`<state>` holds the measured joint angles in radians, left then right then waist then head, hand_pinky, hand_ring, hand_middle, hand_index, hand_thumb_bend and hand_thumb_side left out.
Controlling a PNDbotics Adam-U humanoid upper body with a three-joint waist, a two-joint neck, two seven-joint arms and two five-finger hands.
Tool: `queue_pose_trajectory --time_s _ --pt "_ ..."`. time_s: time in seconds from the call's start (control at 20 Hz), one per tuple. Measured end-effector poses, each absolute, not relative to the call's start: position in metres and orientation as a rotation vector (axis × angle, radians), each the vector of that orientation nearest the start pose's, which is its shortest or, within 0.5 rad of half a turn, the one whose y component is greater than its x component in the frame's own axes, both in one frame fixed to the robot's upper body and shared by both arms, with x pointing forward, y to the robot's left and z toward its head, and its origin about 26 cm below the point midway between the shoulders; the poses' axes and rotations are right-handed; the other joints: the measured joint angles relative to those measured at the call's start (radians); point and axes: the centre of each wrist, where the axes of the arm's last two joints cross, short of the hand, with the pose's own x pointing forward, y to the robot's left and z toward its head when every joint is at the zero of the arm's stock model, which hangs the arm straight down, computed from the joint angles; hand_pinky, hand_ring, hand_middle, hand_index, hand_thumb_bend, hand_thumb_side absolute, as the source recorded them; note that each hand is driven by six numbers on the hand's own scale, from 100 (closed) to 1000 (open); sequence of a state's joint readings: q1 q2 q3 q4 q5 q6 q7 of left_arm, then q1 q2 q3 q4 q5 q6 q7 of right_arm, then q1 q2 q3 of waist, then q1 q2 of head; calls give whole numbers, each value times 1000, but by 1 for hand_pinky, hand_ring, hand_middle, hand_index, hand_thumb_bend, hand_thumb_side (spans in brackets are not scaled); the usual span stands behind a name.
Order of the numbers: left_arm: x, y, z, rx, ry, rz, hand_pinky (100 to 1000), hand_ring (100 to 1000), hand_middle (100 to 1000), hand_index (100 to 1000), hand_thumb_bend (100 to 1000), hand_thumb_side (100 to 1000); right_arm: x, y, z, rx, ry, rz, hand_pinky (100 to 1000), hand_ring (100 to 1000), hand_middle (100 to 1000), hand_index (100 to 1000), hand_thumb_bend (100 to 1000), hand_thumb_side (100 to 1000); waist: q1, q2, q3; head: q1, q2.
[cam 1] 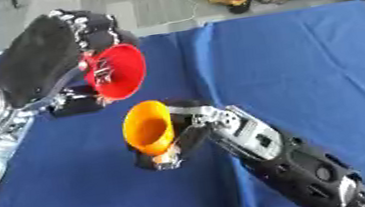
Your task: Pour the contents of one cup into another cup.
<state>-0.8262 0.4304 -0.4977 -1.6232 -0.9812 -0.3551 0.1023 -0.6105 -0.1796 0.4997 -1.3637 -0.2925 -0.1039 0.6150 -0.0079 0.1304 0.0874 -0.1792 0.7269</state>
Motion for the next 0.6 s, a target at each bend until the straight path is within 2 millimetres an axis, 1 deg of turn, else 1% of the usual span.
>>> queue_pose_trajectory --time_s 0.6 --pt "371 133 231 -952 2363 1667 385 445 431 718 296 100 375 -108 97 873 -1654 1158 486 512 241 413 100 154 0 0 0 0 0"
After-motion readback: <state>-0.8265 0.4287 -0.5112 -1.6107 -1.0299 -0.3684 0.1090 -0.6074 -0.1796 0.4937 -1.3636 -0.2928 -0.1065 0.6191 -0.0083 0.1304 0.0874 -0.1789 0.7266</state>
